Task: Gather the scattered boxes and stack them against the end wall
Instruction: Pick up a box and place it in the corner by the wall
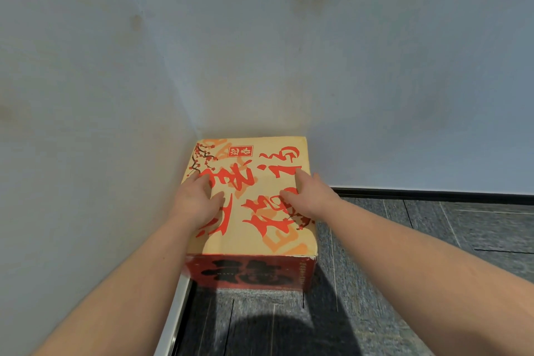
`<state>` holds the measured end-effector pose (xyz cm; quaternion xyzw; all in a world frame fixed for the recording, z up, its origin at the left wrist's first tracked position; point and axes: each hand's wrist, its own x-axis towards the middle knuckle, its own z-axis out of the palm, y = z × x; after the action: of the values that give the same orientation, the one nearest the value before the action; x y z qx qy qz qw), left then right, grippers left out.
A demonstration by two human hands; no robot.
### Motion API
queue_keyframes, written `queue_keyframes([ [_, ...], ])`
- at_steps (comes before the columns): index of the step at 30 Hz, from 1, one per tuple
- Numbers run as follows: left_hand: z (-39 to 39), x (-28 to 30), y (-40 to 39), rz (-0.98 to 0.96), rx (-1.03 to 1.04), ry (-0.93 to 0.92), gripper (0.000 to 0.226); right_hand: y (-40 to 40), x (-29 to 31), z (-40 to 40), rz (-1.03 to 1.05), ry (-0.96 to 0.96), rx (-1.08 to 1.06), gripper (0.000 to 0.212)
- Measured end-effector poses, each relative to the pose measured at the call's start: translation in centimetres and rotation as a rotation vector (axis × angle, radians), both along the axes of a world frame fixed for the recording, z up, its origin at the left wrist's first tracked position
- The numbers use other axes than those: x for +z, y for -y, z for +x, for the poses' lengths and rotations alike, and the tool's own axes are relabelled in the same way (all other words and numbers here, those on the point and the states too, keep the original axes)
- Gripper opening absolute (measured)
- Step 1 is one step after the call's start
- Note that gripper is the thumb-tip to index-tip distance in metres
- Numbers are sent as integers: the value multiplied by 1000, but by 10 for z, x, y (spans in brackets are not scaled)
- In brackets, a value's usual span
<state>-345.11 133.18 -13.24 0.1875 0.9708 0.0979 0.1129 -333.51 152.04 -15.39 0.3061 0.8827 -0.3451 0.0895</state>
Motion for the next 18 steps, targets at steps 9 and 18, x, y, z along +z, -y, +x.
queue_keyframes([
  [9,2,20,-11,32,-17,34,60,-16,65,22,79,-71,61,54],
  [18,1,32,-13,73,-5,26,60,-56,163,112,7,-586,-77,15],
])
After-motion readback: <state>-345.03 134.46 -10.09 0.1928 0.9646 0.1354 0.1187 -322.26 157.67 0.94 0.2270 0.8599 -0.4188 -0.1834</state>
